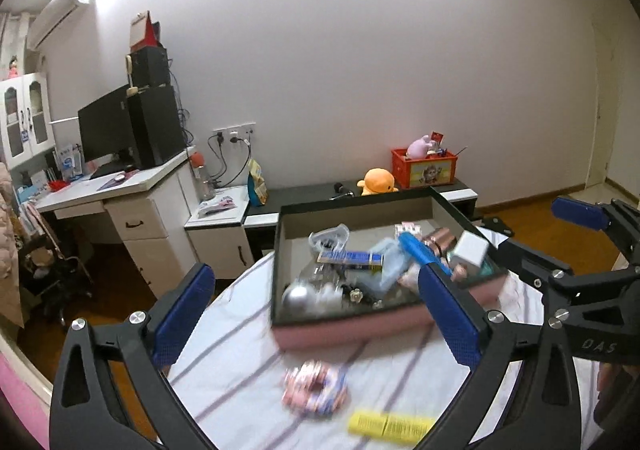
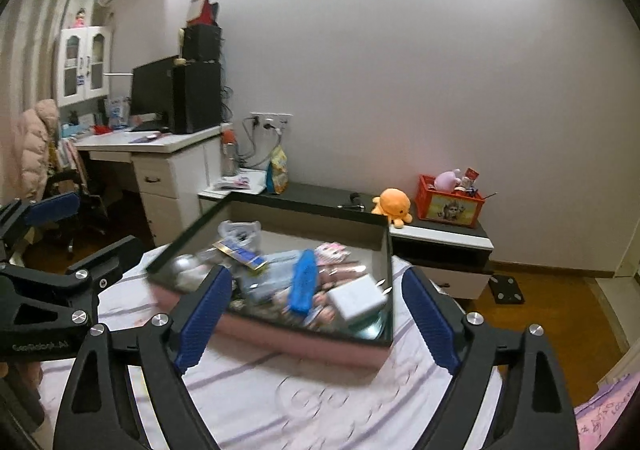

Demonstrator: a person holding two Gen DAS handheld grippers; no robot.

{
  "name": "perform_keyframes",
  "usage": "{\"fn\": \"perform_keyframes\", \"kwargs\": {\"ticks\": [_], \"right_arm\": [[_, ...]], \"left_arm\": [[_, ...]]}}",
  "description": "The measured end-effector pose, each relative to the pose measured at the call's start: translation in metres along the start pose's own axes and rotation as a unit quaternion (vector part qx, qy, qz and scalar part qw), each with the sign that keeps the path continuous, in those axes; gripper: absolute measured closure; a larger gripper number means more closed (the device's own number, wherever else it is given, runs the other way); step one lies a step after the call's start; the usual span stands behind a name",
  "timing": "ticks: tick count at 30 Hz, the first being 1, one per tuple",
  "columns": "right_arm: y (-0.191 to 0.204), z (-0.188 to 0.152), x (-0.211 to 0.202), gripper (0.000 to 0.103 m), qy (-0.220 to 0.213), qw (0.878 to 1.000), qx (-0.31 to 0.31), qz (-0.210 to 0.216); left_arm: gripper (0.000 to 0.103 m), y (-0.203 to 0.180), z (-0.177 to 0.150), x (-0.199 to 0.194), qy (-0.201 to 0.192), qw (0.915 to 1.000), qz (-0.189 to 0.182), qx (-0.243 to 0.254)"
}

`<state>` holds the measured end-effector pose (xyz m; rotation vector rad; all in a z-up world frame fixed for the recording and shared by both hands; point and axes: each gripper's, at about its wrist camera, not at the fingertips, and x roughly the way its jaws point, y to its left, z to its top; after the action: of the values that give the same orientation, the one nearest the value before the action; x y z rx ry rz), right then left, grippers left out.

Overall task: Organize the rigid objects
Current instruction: 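Lift both tools out of the box back over the bed, then grasp the pink block donut with the left tool while the right tool grasps the yellow highlighter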

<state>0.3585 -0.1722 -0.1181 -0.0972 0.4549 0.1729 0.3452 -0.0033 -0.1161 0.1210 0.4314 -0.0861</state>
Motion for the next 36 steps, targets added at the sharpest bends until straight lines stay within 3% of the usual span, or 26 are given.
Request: {"fn": "perform_keyframes", "kwargs": {"ticks": [8,9,11,18,26,36], "right_arm": [[0.032,-0.03,-0.065,0.012,-0.03,0.999,0.012,0.004],[0.035,-0.032,-0.075,0.007,-0.042,0.999,0.015,0.002],[0.043,-0.037,-0.092,0.0,-0.056,0.998,0.013,-0.01],[0.061,-0.046,-0.128,0.0,-0.081,0.996,0.015,-0.022],[0.064,-0.054,-0.134,0.0,-0.07,0.997,0.01,-0.021],[0.066,-0.078,-0.075,0.0,0.011,1.0,0.011,0.006]], "left_arm": [[0.0,0.022,-0.043,-0.078,-0.026,0.9987,0.004,-0.042],[0.0,0.023,-0.046,-0.085,-0.029,0.9985,0.002,-0.047],[0.0,0.022,-0.05,-0.099,-0.036,0.998,0.002,-0.052],[0.0,0.022,-0.054,-0.136,-0.071,0.9955,0.009,-0.062],[0.0,0.024,-0.061,-0.133,-0.056,0.9965,0.006,-0.061],[0.0,0.034,-0.091,-0.091,0.017,0.9986,0.012,-0.049]]}}
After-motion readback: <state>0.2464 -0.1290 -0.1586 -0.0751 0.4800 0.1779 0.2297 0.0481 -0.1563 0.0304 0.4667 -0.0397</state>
